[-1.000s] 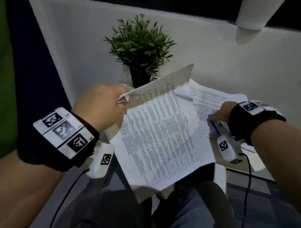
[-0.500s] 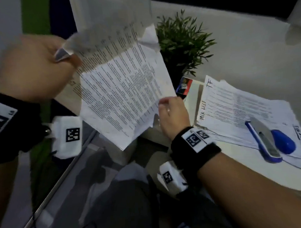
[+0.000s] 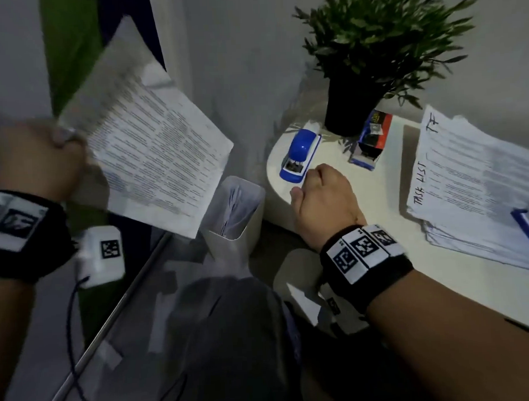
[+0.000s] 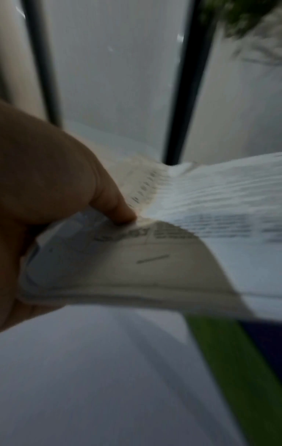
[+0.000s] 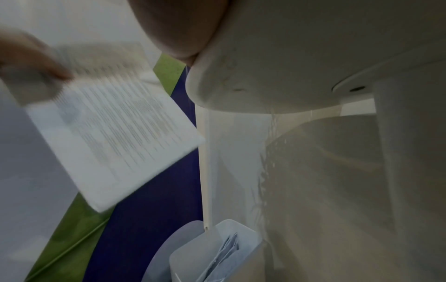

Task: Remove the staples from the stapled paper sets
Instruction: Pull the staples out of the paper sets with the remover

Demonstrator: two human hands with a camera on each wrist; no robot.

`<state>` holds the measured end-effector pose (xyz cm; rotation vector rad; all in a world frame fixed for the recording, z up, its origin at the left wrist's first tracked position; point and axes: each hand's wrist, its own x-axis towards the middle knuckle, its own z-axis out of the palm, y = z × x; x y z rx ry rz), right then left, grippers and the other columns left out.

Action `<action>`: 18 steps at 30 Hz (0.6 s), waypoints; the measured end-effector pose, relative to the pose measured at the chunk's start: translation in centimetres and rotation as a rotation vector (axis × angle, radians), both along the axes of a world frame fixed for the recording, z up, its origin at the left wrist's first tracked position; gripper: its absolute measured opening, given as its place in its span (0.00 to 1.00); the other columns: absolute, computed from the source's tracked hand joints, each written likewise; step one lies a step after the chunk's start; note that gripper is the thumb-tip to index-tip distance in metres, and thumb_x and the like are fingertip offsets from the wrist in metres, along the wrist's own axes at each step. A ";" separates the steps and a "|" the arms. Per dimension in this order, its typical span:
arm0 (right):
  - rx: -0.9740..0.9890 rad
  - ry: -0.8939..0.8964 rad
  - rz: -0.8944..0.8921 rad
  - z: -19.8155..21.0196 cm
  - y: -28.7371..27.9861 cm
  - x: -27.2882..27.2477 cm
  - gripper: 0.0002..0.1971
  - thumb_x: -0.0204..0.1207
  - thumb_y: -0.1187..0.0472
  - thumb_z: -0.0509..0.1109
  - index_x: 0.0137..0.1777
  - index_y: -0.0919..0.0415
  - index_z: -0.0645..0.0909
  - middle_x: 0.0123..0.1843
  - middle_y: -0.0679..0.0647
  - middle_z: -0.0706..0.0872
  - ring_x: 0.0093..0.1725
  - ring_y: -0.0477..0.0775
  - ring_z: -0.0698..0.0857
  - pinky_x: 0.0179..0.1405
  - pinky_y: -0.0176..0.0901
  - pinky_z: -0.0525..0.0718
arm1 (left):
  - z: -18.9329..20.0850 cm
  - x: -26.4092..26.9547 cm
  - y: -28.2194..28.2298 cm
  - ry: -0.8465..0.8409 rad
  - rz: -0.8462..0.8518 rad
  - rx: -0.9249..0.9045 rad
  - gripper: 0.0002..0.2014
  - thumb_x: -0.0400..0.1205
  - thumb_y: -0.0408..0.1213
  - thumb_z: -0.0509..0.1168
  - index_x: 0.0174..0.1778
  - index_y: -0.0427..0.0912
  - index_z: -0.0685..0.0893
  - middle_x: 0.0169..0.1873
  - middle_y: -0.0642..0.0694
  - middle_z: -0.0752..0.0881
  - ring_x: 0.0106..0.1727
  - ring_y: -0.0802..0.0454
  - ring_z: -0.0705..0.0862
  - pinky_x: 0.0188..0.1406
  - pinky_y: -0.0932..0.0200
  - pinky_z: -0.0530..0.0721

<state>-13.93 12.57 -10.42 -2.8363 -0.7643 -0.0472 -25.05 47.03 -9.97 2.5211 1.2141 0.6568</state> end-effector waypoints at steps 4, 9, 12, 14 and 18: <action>0.018 0.005 -0.026 -0.6 0.4 0.1 0.34 0.72 0.47 0.40 0.60 0.70 0.79 0.56 0.66 0.81 0.57 0.66 0.78 0.61 0.57 0.76 | -2.1 2.4 -8.1 0.052 -0.054 -0.026 0.15 0.84 0.34 0.56 0.49 0.26 0.83 0.45 0.22 0.83 0.47 0.28 0.82 0.46 0.43 0.78; 0.037 -0.004 -0.037 -0.3 0.4 0.0 0.31 0.73 0.48 0.43 0.58 0.68 0.80 0.55 0.65 0.81 0.55 0.66 0.79 0.60 0.57 0.77 | -8.2 6.7 -7.6 0.019 -0.071 -0.311 0.14 0.85 0.32 0.53 0.50 0.28 0.82 0.48 0.27 0.84 0.49 0.33 0.82 0.43 0.52 0.74; 0.010 -0.009 -0.031 -0.2 0.3 0.1 0.32 0.74 0.46 0.42 0.63 0.66 0.78 0.60 0.63 0.80 0.60 0.63 0.78 0.64 0.55 0.75 | -10.9 7.5 -8.9 -0.062 -0.123 -0.365 0.15 0.85 0.33 0.53 0.58 0.34 0.83 0.48 0.31 0.85 0.49 0.35 0.82 0.44 0.55 0.75; -0.030 0.004 -0.029 -0.3 0.2 0.2 0.31 0.76 0.46 0.42 0.67 0.64 0.74 0.64 0.61 0.77 0.64 0.61 0.75 0.68 0.54 0.71 | -12.4 7.9 -9.5 -0.050 -0.147 -0.400 0.15 0.85 0.34 0.54 0.57 0.32 0.83 0.47 0.30 0.85 0.48 0.33 0.83 0.45 0.51 0.77; -0.066 -0.001 -0.031 -0.1 0.1 0.1 0.33 0.76 0.45 0.40 0.70 0.64 0.72 0.67 0.61 0.76 0.67 0.61 0.73 0.71 0.54 0.69 | -14.8 7.8 -10.5 0.076 -0.125 -0.432 0.16 0.86 0.38 0.55 0.61 0.33 0.81 0.52 0.28 0.83 0.53 0.32 0.81 0.48 0.50 0.77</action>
